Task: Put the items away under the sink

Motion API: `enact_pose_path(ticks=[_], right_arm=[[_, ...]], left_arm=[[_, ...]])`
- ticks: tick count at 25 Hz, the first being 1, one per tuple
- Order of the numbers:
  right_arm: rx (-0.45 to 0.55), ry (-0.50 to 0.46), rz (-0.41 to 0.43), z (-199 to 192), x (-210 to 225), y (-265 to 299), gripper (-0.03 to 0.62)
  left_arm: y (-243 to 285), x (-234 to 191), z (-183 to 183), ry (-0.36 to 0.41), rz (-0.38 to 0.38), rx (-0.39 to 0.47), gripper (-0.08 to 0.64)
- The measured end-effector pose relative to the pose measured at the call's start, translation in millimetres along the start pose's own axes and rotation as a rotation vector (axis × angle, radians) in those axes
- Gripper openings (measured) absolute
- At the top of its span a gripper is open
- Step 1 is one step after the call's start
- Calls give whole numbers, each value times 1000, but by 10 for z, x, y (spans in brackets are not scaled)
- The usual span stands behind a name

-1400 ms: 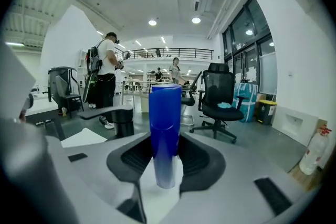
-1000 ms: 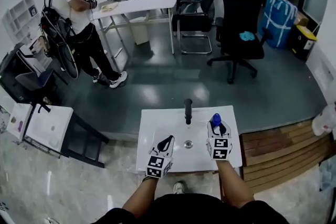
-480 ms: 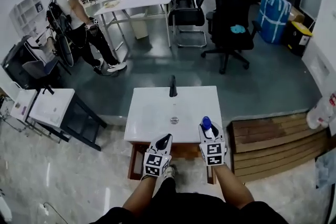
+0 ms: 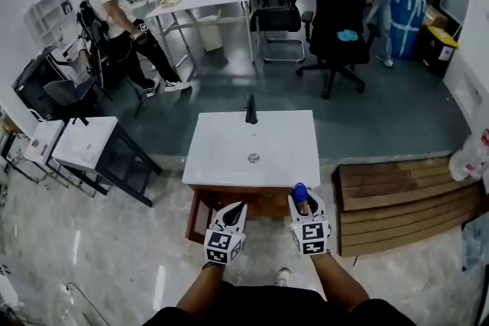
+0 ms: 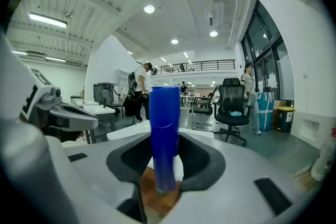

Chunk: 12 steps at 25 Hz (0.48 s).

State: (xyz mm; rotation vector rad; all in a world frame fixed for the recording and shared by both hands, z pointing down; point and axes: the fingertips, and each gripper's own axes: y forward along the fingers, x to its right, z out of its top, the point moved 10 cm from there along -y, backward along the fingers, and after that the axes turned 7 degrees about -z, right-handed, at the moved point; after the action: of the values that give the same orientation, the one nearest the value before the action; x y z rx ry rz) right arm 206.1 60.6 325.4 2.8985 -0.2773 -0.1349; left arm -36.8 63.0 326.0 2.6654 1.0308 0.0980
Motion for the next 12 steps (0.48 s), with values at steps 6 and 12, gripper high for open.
enact_pose_path(ticks=[6, 12], right_arm=[[-9, 23, 3, -124, -214, -232, 156], [-18, 25, -44, -148, -705, -315, 156]], left_arm=[[-192, 52, -198, 1, -68, -59, 18], [-435, -383, -368, -14, -77, -57, 19]])
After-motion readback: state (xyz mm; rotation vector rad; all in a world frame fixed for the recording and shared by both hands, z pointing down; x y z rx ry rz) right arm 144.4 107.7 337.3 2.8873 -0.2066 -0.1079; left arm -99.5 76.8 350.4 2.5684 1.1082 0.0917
